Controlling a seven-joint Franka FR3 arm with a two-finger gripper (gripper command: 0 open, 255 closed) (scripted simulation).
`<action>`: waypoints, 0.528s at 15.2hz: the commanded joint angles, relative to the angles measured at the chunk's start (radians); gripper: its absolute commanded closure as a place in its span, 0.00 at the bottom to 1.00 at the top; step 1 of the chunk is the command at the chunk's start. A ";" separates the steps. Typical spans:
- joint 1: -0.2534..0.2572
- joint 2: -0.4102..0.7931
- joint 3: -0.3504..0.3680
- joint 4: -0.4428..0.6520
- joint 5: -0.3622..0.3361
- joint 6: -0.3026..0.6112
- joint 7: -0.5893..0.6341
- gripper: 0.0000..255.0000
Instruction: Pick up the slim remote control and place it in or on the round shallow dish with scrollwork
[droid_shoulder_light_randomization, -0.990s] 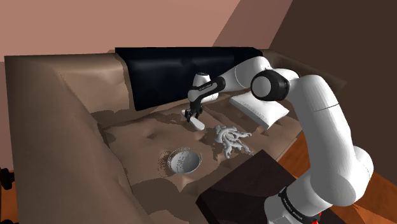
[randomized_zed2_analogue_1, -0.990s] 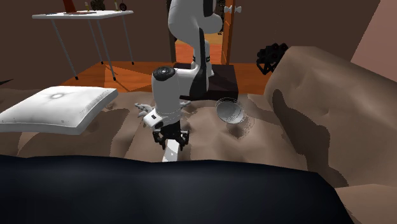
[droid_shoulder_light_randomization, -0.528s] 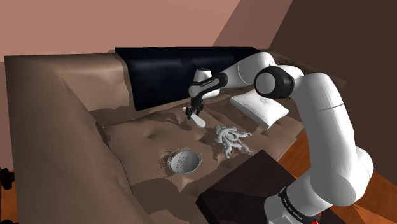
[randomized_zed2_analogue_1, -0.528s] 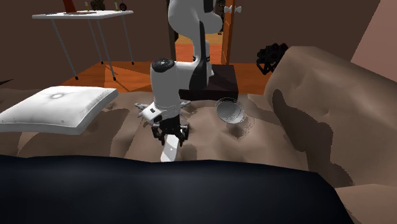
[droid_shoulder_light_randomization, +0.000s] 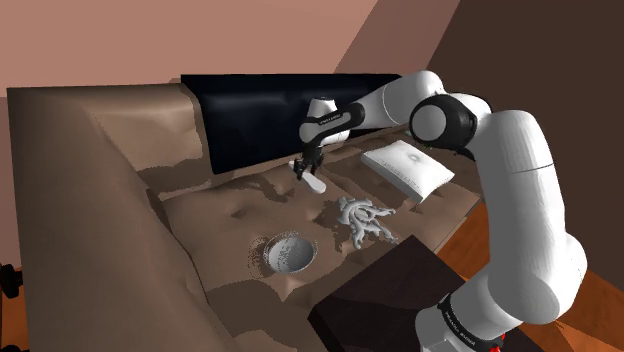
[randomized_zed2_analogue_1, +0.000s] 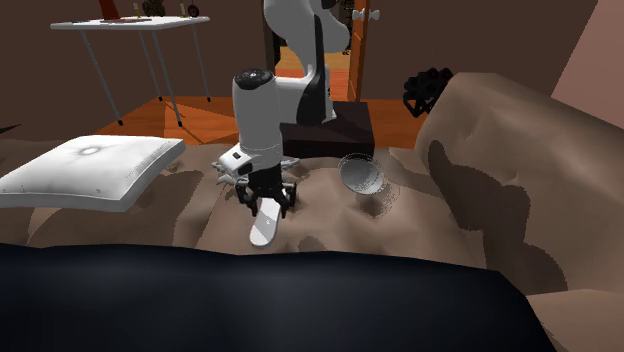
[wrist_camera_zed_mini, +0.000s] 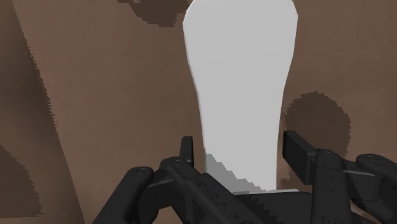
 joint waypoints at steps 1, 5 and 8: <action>0.000 -0.021 0.000 -0.006 0.000 -0.015 0.000 1.00; 0.000 -0.058 0.000 -0.012 0.000 -0.046 -0.001 1.00; 0.000 -0.085 0.000 -0.015 0.001 -0.071 -0.002 1.00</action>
